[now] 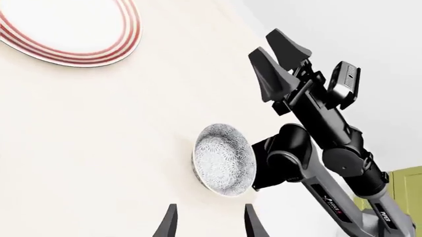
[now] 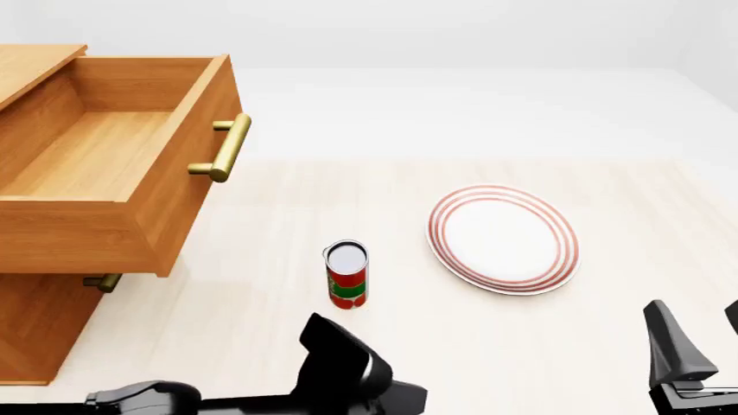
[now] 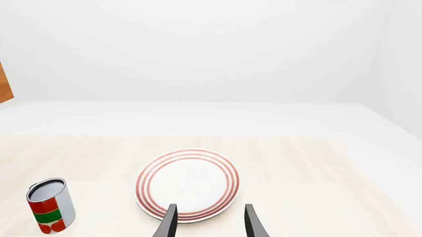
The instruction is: Put the bowl in the top drawer of the cabinet.
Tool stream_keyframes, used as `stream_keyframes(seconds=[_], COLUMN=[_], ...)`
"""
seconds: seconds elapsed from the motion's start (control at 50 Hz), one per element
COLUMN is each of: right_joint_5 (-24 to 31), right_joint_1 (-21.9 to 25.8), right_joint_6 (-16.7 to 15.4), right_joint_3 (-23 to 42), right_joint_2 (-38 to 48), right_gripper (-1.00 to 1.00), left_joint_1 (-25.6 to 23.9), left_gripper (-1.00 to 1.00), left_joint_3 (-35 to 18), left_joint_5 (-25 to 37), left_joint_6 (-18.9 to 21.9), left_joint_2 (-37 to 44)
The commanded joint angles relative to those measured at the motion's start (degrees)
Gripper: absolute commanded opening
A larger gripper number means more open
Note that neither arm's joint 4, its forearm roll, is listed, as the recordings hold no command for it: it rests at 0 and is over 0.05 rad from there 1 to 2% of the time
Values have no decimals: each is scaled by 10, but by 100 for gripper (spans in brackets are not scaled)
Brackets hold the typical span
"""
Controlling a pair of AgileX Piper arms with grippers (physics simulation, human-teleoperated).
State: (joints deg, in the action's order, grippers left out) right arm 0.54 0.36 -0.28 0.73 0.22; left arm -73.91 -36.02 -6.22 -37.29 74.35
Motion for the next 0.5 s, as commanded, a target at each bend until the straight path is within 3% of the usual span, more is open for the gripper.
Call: stream_keyframes(seconds=[0.02, 0.5], right_joint_5=[0, 0], right_joint_1=[0, 0], right_joint_6=[0, 0], right_joint_3=[0, 0], right_joint_2=[0, 0], right_gripper=[100, 100], left_joint_1=[0, 15], left_gripper=[100, 100], left_joint_3=[-1, -9], left_joint_5=[-24, -54], left_joint_6=[-29, -77], left_joint_2=[23, 63])
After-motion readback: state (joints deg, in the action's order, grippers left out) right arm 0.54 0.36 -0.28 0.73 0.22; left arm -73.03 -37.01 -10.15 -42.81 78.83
